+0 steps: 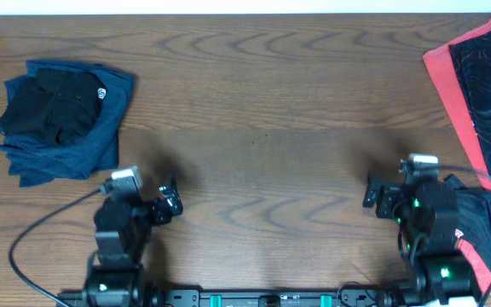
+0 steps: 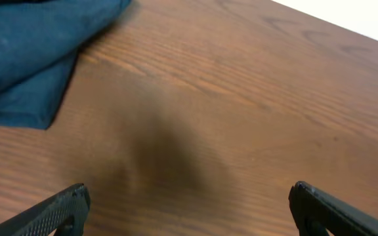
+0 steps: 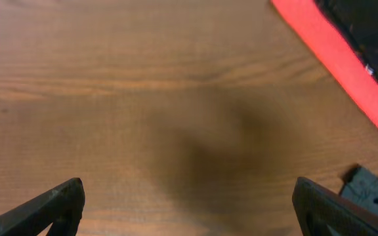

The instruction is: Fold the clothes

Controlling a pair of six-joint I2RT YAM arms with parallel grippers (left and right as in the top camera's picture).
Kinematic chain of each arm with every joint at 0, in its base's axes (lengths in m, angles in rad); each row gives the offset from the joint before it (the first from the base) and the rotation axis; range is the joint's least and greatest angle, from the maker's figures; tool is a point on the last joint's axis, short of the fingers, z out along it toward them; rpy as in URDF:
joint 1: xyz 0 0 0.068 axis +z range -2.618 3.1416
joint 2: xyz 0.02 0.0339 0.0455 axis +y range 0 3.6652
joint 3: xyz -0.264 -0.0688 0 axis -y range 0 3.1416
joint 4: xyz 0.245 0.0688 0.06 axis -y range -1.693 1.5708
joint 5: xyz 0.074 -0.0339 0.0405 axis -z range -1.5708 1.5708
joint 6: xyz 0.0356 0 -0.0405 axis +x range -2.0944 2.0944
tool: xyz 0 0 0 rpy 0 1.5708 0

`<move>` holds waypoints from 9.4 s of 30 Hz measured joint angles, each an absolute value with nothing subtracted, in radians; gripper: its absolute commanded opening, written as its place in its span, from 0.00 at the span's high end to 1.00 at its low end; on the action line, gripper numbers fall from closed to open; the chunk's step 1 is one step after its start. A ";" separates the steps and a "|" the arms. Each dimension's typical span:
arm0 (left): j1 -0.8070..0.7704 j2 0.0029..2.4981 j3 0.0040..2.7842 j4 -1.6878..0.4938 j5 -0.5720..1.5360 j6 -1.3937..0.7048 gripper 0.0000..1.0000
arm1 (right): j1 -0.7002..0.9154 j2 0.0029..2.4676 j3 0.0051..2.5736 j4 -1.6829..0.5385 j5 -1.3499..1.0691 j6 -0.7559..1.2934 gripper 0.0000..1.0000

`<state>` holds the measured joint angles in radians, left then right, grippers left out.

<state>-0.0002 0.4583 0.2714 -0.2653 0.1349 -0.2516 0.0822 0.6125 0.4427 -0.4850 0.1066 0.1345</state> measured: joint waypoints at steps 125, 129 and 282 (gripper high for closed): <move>0.000 0.875 0.788 -0.713 0.159 -0.262 0.02 | 0.720 1.842 1.118 0.249 -0.185 0.256 0.79; 0.000 0.875 0.788 -0.714 0.159 -0.262 0.02 | 0.734 1.851 1.118 0.180 -0.155 0.260 0.08; -0.595 1.576 0.801 -0.102 0.489 -0.693 0.31 | -0.577 1.438 0.786 -0.686 0.302 0.581 0.91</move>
<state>-0.5949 1.5764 0.8013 -0.1017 0.4889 -0.6926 -0.5774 1.4376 0.7864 -0.6861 0.3016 0.5812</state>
